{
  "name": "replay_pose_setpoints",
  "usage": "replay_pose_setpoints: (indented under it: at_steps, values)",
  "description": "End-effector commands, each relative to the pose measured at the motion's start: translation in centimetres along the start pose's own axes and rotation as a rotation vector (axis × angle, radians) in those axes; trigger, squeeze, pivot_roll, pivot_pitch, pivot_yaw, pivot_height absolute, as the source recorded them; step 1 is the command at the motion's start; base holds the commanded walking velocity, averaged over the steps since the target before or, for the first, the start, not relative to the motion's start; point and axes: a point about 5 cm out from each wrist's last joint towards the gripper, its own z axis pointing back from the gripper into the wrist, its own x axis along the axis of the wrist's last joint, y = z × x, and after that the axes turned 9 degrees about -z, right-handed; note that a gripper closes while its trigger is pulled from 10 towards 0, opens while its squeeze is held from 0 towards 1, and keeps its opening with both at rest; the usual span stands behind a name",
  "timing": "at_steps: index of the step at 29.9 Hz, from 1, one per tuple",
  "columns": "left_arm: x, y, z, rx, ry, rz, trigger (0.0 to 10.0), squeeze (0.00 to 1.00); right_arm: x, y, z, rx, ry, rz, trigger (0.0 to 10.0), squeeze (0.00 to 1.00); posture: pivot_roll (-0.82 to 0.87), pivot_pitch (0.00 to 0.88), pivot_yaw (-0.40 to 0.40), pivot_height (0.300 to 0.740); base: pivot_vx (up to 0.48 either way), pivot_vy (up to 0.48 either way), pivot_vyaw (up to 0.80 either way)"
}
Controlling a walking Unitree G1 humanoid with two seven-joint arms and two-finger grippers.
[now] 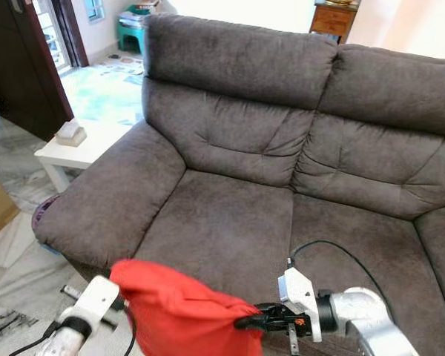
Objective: Move the pillow to the sofa from floor
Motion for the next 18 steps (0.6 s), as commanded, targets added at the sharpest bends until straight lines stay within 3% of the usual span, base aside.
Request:
replay_pose_setpoints:
  at_steps: [1,5,6,7,8,9,12,14,18]
  values:
    - [1.8,0.5,-0.9,0.074,-0.067,0.047,0.0,0.00,0.8,-0.9,0.6,-0.117,-0.108,0.001,10.0,0.00,0.14,0.106,-0.049,0.740,0.000,0.000,0.00]
    - [3.5,0.7,-1.7,0.197,-0.076,0.160,0.0,0.00,0.0,-1.9,0.7,-0.355,-0.187,-0.019,10.0,0.00,0.14,0.100,-0.049,0.740,0.000,0.000,0.00]
    - [3.5,0.7,-1.7,0.197,-0.076,0.160,0.0,0.00,0.0,-1.9,0.7,-0.355,-0.187,-0.019,10.0,0.00,0.14,0.100,-0.049,0.740,0.000,0.000,0.00]
    - [3.8,0.6,-1.8,0.209,-0.068,0.183,0.0,0.00,-0.2,-2.5,0.7,-0.462,-0.218,-0.031,10.0,0.00,0.14,0.097,-0.047,0.740,0.000,0.000,0.00]
    - [4.0,0.2,-1.9,0.211,-0.059,0.191,0.7,0.00,-0.4,-2.9,0.7,-0.562,-0.252,-0.064,10.0,0.00,0.14,0.092,-0.048,0.740,0.000,0.000,0.00]
    - [4.2,-0.3,-1.8,0.207,-0.051,0.208,10.0,0.00,-0.5,-3.1,0.7,-0.648,-0.294,-0.099,10.0,0.00,0.14,0.091,-0.044,0.740,0.000,0.000,0.00]
    - [5.1,-1.5,-1.4,0.160,-0.078,0.215,10.0,0.00,-0.8,-3.6,0.6,-0.801,-0.405,-0.215,10.0,0.00,0.13,0.086,-0.042,0.740,0.000,0.000,0.00]
    - [5.8,-2.5,-1.1,0.099,-0.111,0.258,10.0,0.00,-0.8,-3.9,0.6,-0.892,-0.445,-0.246,10.0,0.00,0.13,0.083,-0.042,0.740,0.000,0.000,0.00]
    - [6.6,-2.9,-0.9,0.080,-0.119,0.281,10.0,0.00,-0.6,-4.0,0.4,-1.001,-0.502,-0.280,10.0,0.00,0.14,0.077,-0.050,0.740,0.000,0.000,0.00]
